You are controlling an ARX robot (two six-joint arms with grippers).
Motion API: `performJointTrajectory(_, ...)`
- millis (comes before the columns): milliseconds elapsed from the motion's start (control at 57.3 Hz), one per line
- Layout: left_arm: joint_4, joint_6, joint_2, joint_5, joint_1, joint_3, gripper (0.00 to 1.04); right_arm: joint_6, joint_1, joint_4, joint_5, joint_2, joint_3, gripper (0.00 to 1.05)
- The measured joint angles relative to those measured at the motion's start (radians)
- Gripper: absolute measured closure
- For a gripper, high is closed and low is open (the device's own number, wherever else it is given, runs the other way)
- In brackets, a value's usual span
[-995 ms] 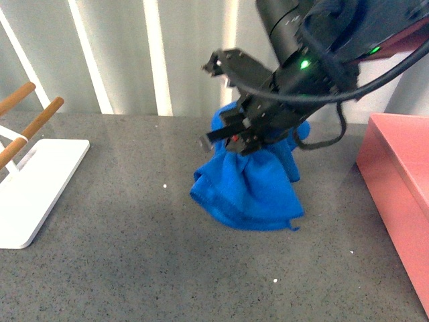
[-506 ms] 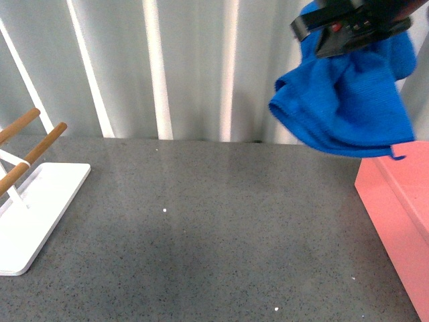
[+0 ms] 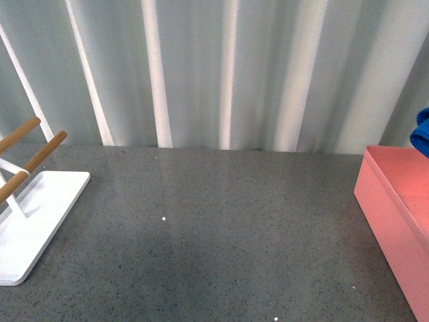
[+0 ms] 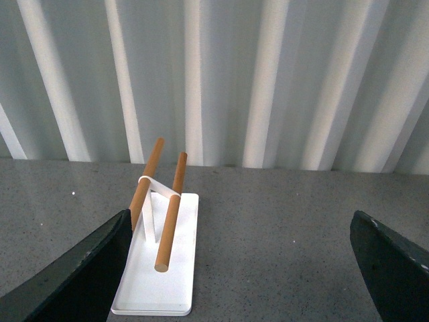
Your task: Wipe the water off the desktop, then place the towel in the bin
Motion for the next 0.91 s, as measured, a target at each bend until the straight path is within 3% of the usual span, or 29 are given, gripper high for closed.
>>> performJointTrajectory(611,0.0,0.0,0.0,0.0,0.0,0.0,0.07,0.005,-0.138,0.056,0.003,-0.06,-0.224,0.93)
performJointTrajectory(751,0.0,0.0,0.0,0.0,0.0,0.0,0.07,0.007,-0.146,0.054,0.002,-0.067,-0.237,0.71)
performJointTrajectory(908,0.0,0.0,0.0,0.0,0.0,0.0,0.07,0.007,-0.147,0.054,0.001,-0.067,-0.237,0.39)
